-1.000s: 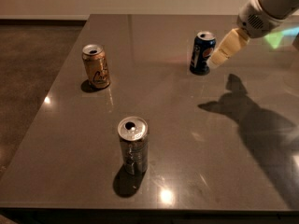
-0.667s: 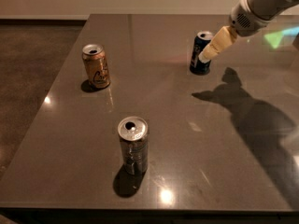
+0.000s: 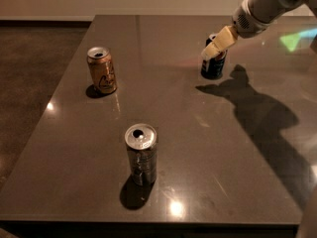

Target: Move pepsi can near redbull can

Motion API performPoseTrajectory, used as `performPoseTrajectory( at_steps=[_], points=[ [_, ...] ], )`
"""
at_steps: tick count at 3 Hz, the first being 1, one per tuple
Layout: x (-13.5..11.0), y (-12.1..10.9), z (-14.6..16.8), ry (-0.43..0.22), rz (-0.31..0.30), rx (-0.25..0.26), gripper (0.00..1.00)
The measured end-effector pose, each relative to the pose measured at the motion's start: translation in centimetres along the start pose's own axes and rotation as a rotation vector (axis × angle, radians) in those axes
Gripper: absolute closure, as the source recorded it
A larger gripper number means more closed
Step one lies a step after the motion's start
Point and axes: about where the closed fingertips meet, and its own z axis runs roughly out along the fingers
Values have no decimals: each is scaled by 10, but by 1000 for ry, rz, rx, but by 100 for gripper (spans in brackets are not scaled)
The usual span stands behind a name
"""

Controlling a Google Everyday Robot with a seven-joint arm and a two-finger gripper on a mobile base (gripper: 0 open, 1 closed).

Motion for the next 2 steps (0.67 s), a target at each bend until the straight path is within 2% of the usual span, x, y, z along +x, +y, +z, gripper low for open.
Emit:
performPoseTrajectory(
  at_steps=[1,2],
  points=[
    [-7,0,11,-8,13,-11,0],
    [-8,2,17,-2,17,-17,17]
  ],
)
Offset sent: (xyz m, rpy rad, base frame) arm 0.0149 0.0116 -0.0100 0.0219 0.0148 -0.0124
